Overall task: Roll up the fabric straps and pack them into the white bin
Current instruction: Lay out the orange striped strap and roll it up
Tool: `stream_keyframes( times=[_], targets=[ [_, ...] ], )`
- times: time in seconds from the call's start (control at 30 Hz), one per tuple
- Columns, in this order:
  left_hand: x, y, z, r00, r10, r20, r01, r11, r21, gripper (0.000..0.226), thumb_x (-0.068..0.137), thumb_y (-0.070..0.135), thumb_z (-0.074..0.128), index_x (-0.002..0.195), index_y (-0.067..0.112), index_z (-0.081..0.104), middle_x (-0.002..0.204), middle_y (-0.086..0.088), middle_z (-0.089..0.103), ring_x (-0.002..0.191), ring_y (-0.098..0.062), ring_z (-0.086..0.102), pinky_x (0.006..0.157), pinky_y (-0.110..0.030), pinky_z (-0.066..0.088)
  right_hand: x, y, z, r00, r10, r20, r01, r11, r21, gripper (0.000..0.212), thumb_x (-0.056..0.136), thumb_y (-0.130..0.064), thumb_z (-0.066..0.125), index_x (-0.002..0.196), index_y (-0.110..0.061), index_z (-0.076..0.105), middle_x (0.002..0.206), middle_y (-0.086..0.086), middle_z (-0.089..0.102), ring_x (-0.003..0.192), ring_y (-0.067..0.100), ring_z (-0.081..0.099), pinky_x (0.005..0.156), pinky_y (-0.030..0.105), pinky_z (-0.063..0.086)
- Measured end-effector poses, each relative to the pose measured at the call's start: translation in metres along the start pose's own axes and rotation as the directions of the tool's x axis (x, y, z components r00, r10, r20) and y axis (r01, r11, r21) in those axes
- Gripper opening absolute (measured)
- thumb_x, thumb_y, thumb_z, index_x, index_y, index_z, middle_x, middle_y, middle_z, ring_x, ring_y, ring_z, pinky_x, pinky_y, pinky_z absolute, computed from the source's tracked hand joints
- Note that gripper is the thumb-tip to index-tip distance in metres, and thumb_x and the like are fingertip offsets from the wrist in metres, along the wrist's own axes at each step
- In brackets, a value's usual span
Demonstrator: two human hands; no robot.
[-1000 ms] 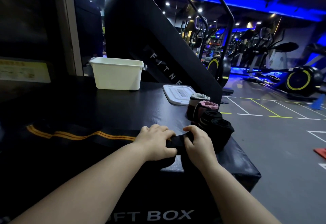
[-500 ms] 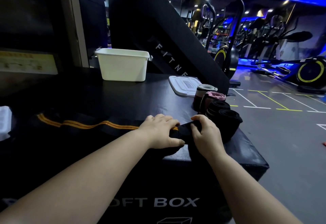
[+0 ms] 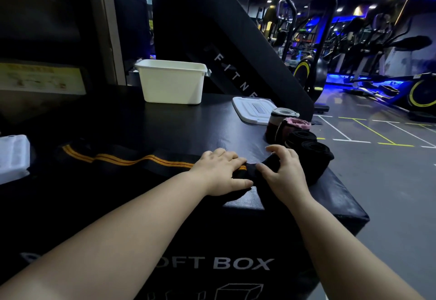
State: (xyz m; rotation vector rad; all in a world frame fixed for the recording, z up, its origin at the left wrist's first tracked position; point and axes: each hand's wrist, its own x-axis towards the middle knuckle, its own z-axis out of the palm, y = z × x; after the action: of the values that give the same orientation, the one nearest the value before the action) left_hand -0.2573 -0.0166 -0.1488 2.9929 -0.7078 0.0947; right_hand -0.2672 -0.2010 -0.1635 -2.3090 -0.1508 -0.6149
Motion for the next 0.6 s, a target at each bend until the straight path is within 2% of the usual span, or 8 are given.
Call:
stream_keyframes(
  times=[0.07, 0.17, 0.33, 0.43, 0.5, 0.6],
  targets=[
    [-0.0002, 0.0005, 0.0005, 1.000, 0.002, -0.012, -0.002, 1.000, 0.002, 0.074, 0.088, 0.073, 0.036, 0.150, 0.033, 0.027, 0.151, 0.005, 0.032, 0.138, -0.020, 0.023, 0.111, -0.041, 0.020, -0.0006, -0.0006, 0.0026, 0.999, 0.010, 0.044, -0.008, 0.999, -0.043, 0.052, 0.080, -0.037, 0.076, 0.124, -0.020, 0.055, 0.118, -0.002, 0.053, 0.111, 0.012, 0.049, 0.090, 0.016, 0.031],
    [-0.0008, 0.0013, 0.0014, 0.998, -0.003, -0.069, 0.002, 1.000, -0.021, 0.074, 0.086, 0.071, 0.042, 0.148, 0.032, 0.031, 0.149, 0.006, 0.035, 0.136, -0.019, 0.026, 0.110, -0.041, 0.022, -0.0010, -0.0040, 0.0032, 0.996, 0.020, 0.083, -0.014, 0.998, -0.065, 0.050, 0.079, -0.044, 0.075, 0.120, -0.024, 0.055, 0.101, -0.007, 0.061, 0.094, 0.011, 0.054, 0.080, 0.020, 0.035],
    [0.0013, 0.0005, 0.0002, 0.995, -0.044, -0.090, 0.039, 0.998, -0.057, 0.079, 0.081, 0.071, 0.049, 0.146, 0.029, 0.033, 0.148, 0.006, 0.037, 0.138, -0.018, 0.027, 0.111, -0.039, 0.022, 0.0015, -0.0025, 0.0017, 0.998, -0.018, 0.060, 0.018, 1.000, 0.007, 0.026, 0.083, -0.018, 0.072, 0.104, -0.027, 0.059, 0.088, -0.015, 0.061, 0.086, 0.009, 0.057, 0.071, 0.012, 0.033],
    [0.0047, -0.0006, -0.0027, 0.998, -0.042, -0.054, 0.039, 0.998, -0.058, 0.076, 0.079, 0.074, 0.049, 0.141, 0.032, 0.038, 0.143, 0.006, 0.040, 0.134, -0.019, 0.030, 0.109, -0.040, 0.024, -0.0002, -0.0006, 0.0025, 0.998, -0.056, 0.010, 0.055, 0.995, 0.083, 0.034, 0.080, 0.001, 0.065, 0.094, -0.029, 0.057, 0.082, -0.015, 0.062, 0.077, -0.002, 0.057, 0.071, 0.002, 0.035],
    [0.0054, -0.0014, -0.0042, 0.999, -0.032, -0.013, 0.031, 0.998, -0.051, 0.075, 0.080, 0.076, 0.046, 0.141, 0.033, 0.038, 0.140, 0.006, 0.039, 0.133, -0.019, 0.029, 0.108, -0.041, 0.023, -0.0007, 0.0005, 0.0020, 0.998, -0.060, -0.024, 0.062, 0.994, 0.089, 0.036, 0.079, 0.006, 0.062, 0.092, -0.028, 0.057, 0.080, -0.015, 0.061, 0.077, -0.009, 0.057, 0.070, 0.000, 0.034],
    [0.0037, -0.0013, -0.0032, 1.000, -0.012, 0.024, 0.013, 1.000, -0.029, 0.076, 0.083, 0.077, 0.041, 0.145, 0.033, 0.033, 0.144, 0.005, 0.034, 0.135, -0.020, 0.025, 0.110, -0.041, 0.020, -0.0007, 0.0020, 0.0021, 0.997, -0.055, -0.047, 0.059, 0.994, 0.096, 0.038, 0.079, 0.008, 0.059, 0.092, -0.027, 0.057, 0.081, -0.014, 0.061, 0.078, -0.010, 0.056, 0.070, -0.001, 0.033]
  ],
)
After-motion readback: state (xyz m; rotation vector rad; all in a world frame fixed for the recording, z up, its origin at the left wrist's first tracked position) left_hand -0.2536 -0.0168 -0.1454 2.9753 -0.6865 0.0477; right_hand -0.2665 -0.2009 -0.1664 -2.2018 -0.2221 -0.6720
